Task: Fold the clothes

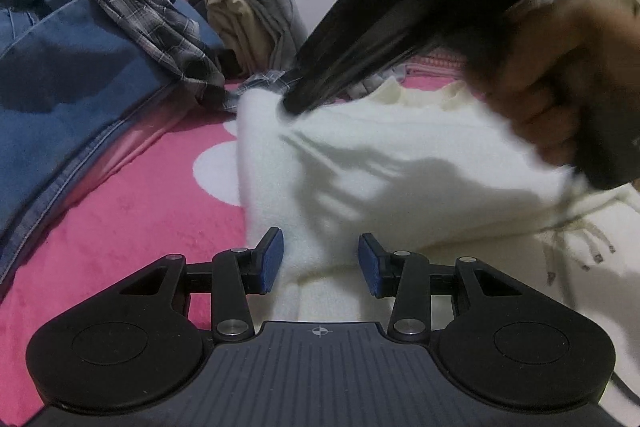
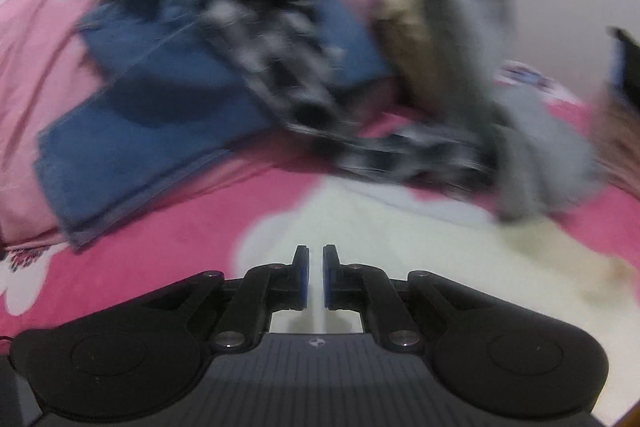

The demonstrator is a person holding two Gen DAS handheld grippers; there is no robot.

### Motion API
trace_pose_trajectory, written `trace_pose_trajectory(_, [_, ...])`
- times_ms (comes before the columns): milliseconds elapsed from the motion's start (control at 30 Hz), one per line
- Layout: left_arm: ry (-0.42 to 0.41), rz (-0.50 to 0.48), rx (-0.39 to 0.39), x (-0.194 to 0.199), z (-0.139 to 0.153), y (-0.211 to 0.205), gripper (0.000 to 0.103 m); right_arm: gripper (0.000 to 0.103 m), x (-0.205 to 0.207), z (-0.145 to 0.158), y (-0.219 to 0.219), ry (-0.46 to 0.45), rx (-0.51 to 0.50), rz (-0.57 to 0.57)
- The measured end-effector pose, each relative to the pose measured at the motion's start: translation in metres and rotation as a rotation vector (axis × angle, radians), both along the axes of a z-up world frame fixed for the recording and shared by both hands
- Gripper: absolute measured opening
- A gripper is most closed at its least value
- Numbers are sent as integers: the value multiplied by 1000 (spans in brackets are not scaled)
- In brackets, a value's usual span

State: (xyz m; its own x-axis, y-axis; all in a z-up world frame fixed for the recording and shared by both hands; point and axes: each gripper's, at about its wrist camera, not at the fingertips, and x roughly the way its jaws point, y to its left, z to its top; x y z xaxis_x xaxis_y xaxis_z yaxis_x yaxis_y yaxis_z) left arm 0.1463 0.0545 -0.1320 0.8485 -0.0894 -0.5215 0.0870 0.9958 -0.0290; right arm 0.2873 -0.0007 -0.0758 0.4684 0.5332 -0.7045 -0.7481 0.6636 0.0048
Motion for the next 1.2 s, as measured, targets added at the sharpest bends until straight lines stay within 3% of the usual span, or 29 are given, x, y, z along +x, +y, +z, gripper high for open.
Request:
trace_pose_trajectory(67, [-3,1,-5,0,-1,0,41,1,6,-30,17,-20,-98,19])
trace_pose_trajectory(100, [-1,2,-14,1,-2,2,41,1,9,-35,16,-12,-93,7])
trace_pose_trajectory(167, [-4,2,-24,0,-1,4,41,1,14,-27,11,28,-49,-34])
trace_pose_trajectory(300, [-8,1,-24,-1,-2,3,41,2,15,4,20,-8,38,-7])
trace_pose_trajectory(367, [-10,2,-19,-1,-2,2,41,2,28,-1,33,15,68,-14])
trace_pose_trajectory(467, [-14,4,-22,-2,-3,2,41,0,63,-37,46,91,46,-115])
trace_pose_trajectory(500, [-15,4,-24,-2,-3,2,41,0,70,-44,40,117,85,-138])
trace_pose_trajectory(667, [-17,3,-37,-2,-3,4,41,0,61,-17,11,148,178,-197])
trace_pose_trajectory(800, [-19,2,-41,-2,-2,5,41,0,26,8,3,156,177,55])
trace_pose_trajectory(867, [-19,2,-36,-2,-2,4,41,0,13,-5,16,144,72,150])
trace_pose_trajectory(933, [-10,7,-31,-1,-3,4,42,0,6,-35,30,110,-4,165])
trace_pose_trajectory(1033, [-20,5,-24,-4,1,4,42,0,13,-29,21,150,49,93])
trace_pose_trajectory(1200, [-28,2,-70,-6,16,13,42,0,3,7,-43,134,141,-91])
